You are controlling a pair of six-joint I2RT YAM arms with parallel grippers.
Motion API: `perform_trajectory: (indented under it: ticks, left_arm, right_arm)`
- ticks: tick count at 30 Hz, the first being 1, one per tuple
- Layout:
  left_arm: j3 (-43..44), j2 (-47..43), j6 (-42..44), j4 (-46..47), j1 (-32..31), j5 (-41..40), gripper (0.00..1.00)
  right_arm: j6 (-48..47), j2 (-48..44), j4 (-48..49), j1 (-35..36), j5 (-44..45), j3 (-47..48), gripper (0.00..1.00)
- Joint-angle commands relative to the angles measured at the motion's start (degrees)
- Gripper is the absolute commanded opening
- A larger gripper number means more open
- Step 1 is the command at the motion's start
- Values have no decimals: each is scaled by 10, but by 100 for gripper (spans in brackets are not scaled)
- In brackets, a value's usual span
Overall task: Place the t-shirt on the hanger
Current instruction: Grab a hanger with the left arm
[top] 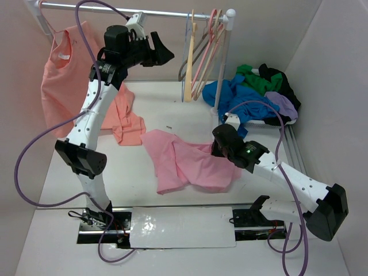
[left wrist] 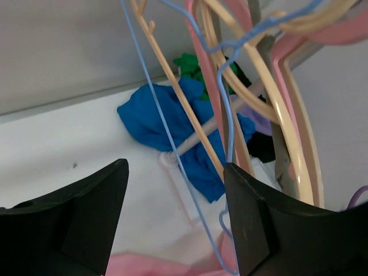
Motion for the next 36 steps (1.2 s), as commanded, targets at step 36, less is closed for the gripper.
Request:
perform_trajectory:
  ticks: [36]
  left_arm:
    - [109, 128, 46, 180, -73, -178, 67]
  right_arm:
    - [21, 91, -88, -6, -30, 76, 0]
